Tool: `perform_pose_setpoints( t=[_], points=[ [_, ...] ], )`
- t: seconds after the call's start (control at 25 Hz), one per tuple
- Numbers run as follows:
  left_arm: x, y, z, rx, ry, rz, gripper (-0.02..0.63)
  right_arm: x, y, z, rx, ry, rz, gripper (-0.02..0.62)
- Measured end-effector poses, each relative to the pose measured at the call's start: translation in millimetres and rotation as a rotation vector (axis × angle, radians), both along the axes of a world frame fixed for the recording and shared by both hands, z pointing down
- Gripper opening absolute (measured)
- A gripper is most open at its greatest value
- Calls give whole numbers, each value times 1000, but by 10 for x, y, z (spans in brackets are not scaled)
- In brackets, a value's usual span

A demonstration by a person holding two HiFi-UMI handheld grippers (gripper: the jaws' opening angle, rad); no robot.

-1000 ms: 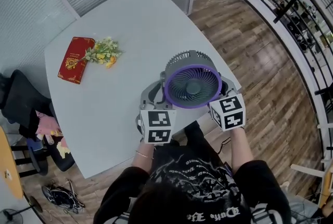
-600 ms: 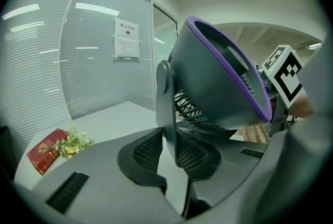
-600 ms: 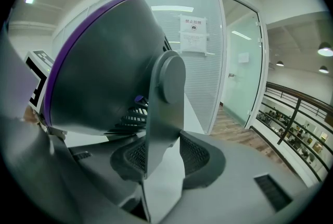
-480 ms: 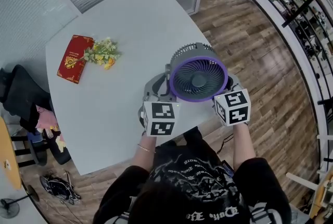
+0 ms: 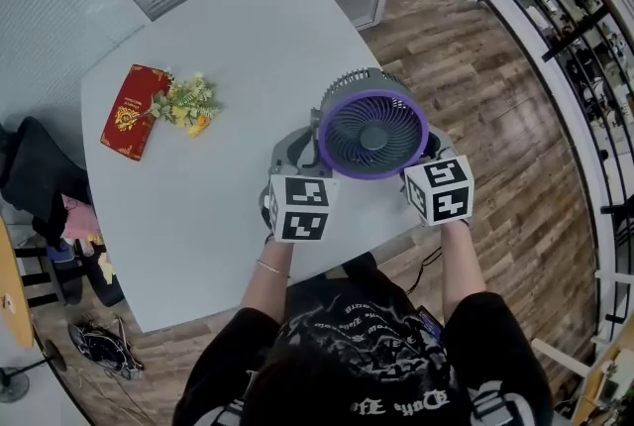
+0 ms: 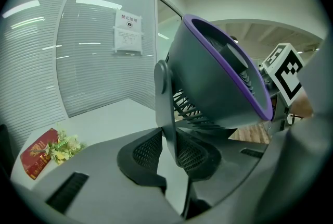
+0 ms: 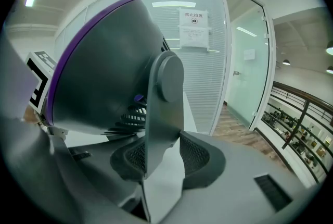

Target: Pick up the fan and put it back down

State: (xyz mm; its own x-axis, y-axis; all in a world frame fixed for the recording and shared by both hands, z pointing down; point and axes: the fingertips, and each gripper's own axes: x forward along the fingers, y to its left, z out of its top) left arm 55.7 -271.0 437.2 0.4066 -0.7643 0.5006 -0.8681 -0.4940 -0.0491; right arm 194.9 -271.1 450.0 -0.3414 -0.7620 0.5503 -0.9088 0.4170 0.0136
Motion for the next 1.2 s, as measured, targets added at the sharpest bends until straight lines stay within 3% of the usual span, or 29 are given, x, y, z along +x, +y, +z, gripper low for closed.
perform_pose_setpoints(
  t=[0.36,1.2],
  points=[
    [122,-513,115,-18,-2,-1,72,121,-523,114,-14,-3,-8,144],
    [281,-1456,909,-141,-20,-83,71,278,-1544,874,-124,-1,-61,143]
  ],
)
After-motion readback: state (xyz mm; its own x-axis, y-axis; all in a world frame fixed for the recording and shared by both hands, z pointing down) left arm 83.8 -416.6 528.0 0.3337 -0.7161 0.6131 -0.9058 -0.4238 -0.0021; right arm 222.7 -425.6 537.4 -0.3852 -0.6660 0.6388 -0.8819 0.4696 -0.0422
